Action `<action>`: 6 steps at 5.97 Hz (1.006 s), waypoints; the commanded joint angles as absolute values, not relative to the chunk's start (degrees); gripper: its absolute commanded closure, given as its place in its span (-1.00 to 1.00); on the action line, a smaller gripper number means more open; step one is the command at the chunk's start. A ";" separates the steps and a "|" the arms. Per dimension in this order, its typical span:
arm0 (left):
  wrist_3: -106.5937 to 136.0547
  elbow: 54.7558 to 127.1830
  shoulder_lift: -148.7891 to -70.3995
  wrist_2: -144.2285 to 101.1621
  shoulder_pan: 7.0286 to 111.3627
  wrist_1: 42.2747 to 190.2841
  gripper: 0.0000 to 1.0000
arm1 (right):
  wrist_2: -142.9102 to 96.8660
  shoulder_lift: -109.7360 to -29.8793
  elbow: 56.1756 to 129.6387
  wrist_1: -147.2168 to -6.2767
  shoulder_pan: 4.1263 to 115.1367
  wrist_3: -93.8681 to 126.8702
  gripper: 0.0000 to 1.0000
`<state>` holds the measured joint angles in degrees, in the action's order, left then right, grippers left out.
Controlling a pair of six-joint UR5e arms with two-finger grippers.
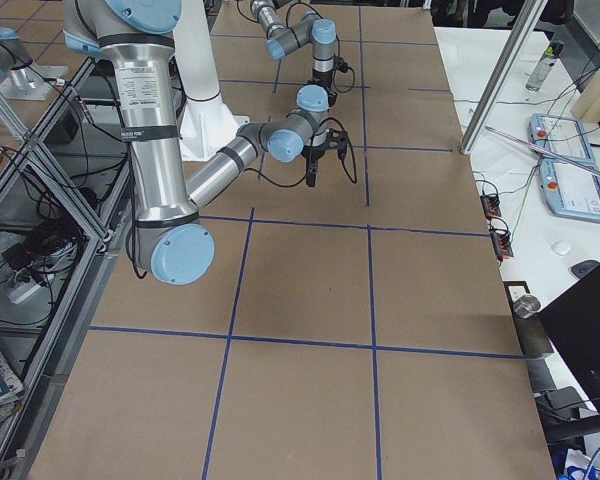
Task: Form red blocks into L shape at center
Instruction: 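Carry the red cube with the left gripper toward the stacked pair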
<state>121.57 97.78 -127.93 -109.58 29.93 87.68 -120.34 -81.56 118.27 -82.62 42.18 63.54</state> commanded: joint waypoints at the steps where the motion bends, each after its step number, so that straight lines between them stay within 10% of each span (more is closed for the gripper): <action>1: 136.81 97.04 -129.02 -109.42 29.00 87.10 0.99 | -120.32 -81.56 118.30 -82.62 42.19 63.54 -1.00; 6: 159.06 89.43 -132.86 -108.29 28.83 92.71 0.96 | -120.06 -81.74 118.04 -82.62 42.10 64.42 -1.00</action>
<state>156.67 93.13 -130.64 -109.03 28.90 90.95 -119.95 -81.74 118.01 -82.62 42.11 64.41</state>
